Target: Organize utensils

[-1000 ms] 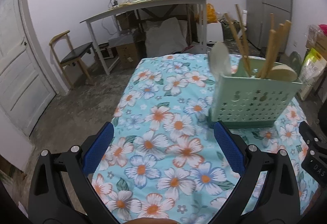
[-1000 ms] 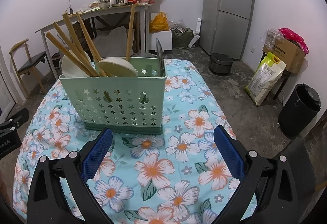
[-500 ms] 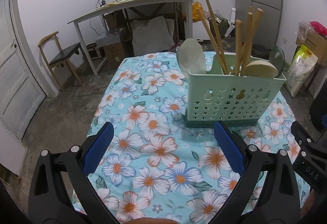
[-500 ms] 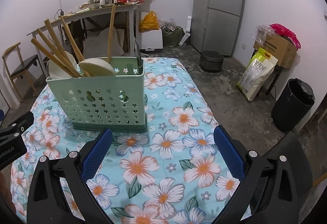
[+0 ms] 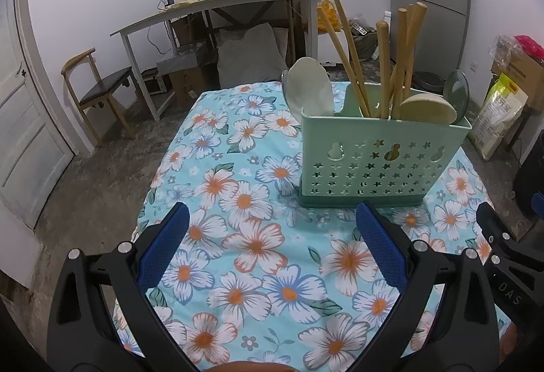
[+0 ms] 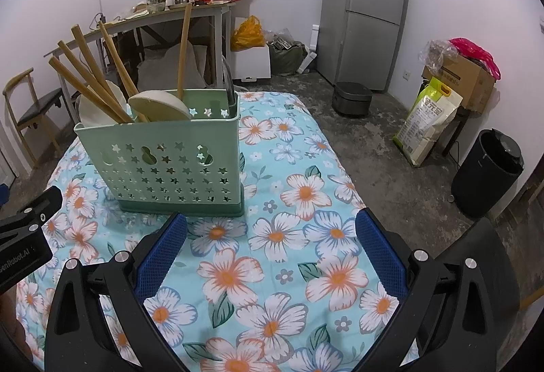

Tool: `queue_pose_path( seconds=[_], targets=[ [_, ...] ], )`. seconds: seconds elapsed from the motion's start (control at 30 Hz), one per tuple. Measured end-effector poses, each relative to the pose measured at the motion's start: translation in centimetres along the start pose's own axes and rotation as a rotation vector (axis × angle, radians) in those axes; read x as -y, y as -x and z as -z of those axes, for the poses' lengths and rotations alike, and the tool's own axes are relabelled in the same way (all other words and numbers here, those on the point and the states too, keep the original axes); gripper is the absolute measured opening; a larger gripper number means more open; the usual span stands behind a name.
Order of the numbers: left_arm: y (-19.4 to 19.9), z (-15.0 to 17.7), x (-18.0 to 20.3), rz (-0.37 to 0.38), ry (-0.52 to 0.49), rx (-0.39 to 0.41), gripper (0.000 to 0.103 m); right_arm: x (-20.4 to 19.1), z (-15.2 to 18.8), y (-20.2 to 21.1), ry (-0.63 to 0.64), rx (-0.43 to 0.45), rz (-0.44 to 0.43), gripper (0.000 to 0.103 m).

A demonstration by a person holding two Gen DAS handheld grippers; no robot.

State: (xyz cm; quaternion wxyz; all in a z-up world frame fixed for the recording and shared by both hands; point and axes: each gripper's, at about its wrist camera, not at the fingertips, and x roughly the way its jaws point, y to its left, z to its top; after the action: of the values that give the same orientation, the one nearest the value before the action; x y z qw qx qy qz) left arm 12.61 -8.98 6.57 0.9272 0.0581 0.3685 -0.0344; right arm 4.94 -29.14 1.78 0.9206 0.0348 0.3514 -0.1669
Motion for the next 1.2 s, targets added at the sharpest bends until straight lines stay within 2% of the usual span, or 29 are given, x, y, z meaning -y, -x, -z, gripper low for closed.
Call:
queue_pose_path(
  seconds=[0.73,1.2],
  targets=[
    [-0.2,0.1,0.2,0.002,-0.002,-0.003,0.095,0.3,0.0,-0.2,-0.002,-0.006,0.013,0.097],
    [-0.3,0.1,-0.5,-0.005,0.005,-0.013,0.095,1.7,-0.2,0.0,-0.023,-0.004,0.055,0.096]
  ],
)
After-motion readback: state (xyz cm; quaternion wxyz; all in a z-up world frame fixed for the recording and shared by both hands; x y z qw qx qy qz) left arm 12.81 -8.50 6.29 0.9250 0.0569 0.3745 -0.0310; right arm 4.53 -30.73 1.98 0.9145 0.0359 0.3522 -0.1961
